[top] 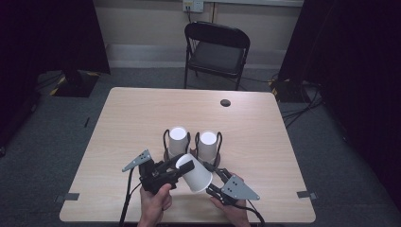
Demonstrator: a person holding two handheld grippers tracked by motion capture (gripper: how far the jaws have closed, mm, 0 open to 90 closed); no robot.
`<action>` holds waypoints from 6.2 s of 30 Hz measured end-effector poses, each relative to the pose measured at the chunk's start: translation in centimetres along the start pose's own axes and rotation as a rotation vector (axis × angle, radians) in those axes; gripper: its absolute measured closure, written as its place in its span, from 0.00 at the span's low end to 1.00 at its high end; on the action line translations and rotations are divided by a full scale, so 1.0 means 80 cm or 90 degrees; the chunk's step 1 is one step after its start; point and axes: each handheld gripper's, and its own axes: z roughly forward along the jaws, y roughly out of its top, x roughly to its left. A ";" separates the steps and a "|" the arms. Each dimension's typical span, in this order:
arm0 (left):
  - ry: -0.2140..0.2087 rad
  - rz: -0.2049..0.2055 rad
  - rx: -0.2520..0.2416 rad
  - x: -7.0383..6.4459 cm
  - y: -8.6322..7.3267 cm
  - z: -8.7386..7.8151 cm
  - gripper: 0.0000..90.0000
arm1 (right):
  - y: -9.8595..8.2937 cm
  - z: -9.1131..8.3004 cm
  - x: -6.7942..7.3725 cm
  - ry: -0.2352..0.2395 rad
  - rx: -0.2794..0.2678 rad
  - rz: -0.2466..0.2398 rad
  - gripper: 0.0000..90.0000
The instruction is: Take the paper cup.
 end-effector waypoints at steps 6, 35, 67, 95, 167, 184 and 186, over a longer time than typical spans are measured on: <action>-0.002 -0.007 0.003 0.002 0.000 0.005 0.39 | 0.001 -0.001 -0.002 -0.001 -0.021 0.019 0.79; 0.103 0.066 -0.004 0.010 0.005 -0.001 0.34 | 0.001 -0.011 -0.005 0.033 0.032 0.051 0.96; 0.234 0.296 0.045 0.018 -0.012 -0.026 0.24 | 0.006 -0.016 -0.018 0.045 0.212 0.097 0.96; 0.193 0.454 0.185 0.003 -0.028 -0.001 0.20 | 0.024 -0.014 -0.047 0.059 0.347 0.103 0.97; 0.162 0.701 0.312 -0.025 -0.085 0.071 0.19 | 0.062 0.056 -0.073 0.176 0.640 0.179 0.99; 0.135 0.691 0.284 -0.033 -0.087 0.080 0.21 | 0.058 0.065 -0.068 0.183 0.640 0.199 0.99; 0.135 0.688 0.283 -0.034 -0.087 0.081 0.21 | 0.057 0.063 -0.069 0.185 0.635 0.206 0.99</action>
